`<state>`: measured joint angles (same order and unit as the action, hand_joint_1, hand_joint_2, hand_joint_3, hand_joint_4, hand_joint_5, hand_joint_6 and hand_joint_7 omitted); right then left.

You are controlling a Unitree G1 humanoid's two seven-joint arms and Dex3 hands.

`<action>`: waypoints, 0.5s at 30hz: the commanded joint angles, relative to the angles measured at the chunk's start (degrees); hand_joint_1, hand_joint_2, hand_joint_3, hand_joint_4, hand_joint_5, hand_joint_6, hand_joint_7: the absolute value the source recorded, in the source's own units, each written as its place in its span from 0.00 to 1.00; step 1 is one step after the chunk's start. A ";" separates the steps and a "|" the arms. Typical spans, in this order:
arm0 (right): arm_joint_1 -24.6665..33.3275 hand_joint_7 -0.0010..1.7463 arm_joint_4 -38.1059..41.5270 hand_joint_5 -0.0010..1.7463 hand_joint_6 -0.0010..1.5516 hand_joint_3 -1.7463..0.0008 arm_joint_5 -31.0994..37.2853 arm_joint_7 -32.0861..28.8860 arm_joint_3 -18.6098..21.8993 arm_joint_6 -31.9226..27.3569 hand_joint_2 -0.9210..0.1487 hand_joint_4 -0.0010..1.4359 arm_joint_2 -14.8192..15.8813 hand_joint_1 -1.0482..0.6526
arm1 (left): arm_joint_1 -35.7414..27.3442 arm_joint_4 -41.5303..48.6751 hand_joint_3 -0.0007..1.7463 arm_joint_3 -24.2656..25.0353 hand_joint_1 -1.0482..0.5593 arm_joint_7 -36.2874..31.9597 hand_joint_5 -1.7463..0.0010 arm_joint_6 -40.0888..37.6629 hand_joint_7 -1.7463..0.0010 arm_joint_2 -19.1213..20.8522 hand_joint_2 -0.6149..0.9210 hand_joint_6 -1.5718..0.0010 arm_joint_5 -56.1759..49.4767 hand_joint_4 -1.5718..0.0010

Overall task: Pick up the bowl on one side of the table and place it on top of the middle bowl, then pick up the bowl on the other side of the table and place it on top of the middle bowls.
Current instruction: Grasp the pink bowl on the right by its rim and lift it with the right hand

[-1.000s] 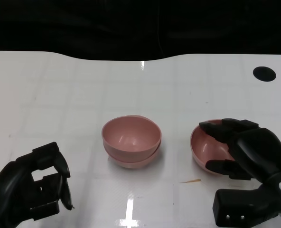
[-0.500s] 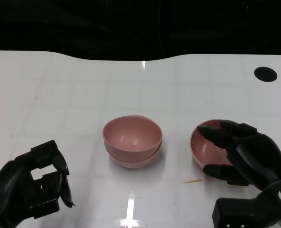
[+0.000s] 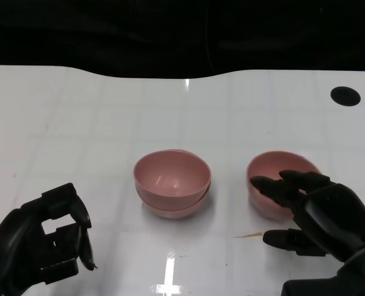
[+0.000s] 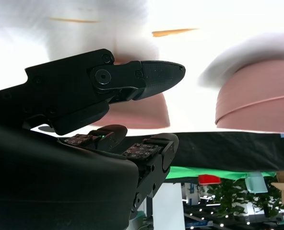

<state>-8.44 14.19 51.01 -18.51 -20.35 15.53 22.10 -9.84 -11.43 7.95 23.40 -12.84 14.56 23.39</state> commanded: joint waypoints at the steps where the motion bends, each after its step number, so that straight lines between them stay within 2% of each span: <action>1: 0.72 0.01 -0.40 0.01 0.31 0.83 -0.38 0.31 0.01 -0.10 0.00 0.36 1.52 0.15 | -0.06 -0.50 0.77 0.52 0.78 0.17 0.00 0.57 0.00 0.25 0.88 0.59 -0.29 0.48; 7: -0.18 0.01 1.17 0.01 0.31 0.85 -0.48 -0.04 -0.18 0.32 0.00 0.36 1.71 0.17 | 0.01 -0.20 0.76 0.77 0.79 0.23 0.00 0.59 0.00 -0.01 0.89 0.59 -0.05 0.48; 15: -5.76 0.02 12.17 0.02 0.37 0.85 0.26 -4.96 -1.66 3.51 0.00 0.41 1.71 0.21 | -0.45 -0.74 0.72 0.65 0.78 0.03 0.00 0.54 0.00 -0.19 0.91 0.59 -0.22 0.49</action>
<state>-13.05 24.82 51.50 -22.08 -22.02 18.44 22.87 -9.95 -11.53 8.10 23.42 -12.49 14.12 23.30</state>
